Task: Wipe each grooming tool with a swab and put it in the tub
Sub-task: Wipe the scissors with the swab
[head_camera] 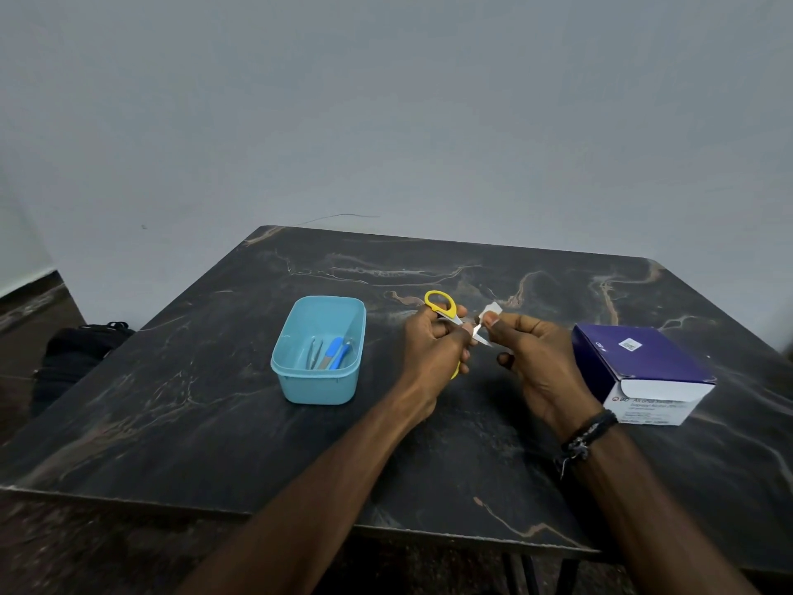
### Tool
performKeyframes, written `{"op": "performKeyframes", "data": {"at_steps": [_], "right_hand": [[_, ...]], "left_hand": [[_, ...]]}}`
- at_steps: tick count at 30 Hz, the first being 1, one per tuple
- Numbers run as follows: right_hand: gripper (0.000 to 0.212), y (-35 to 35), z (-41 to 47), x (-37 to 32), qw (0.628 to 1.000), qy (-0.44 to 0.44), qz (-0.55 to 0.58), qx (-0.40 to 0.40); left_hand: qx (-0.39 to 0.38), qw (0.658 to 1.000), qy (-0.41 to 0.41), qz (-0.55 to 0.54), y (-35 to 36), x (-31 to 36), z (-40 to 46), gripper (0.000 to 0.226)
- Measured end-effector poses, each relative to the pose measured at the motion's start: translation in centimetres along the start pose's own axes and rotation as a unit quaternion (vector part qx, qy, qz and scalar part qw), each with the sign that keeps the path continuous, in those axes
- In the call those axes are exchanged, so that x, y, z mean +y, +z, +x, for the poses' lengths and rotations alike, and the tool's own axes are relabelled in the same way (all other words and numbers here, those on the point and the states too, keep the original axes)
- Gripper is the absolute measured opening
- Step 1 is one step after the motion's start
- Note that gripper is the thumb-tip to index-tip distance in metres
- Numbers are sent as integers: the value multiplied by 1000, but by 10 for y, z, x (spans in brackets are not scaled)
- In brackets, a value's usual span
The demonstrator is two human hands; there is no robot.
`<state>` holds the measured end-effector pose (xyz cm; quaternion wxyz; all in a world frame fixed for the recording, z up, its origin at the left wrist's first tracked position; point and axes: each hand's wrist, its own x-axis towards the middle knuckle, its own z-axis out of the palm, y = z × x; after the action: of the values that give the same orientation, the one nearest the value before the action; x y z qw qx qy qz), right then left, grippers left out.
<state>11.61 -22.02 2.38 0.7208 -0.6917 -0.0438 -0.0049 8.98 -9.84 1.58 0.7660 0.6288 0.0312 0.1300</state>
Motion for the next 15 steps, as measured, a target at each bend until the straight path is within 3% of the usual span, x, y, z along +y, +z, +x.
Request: {"op": "performKeyframes", "data": {"at_steps": [6, 12, 15], "right_hand": [[12, 1, 0, 2, 998, 15, -40, -43], [11, -3, 6, 0, 998, -6, 19, 57], [17, -4, 8, -1, 997, -6, 38, 71]], "left_hand": [[11, 1000, 2, 10, -1, -3, 3, 16], [6, 999, 13, 33, -1, -5, 3, 16], [29, 998, 34, 37, -2, -5, 4, 15]]}}
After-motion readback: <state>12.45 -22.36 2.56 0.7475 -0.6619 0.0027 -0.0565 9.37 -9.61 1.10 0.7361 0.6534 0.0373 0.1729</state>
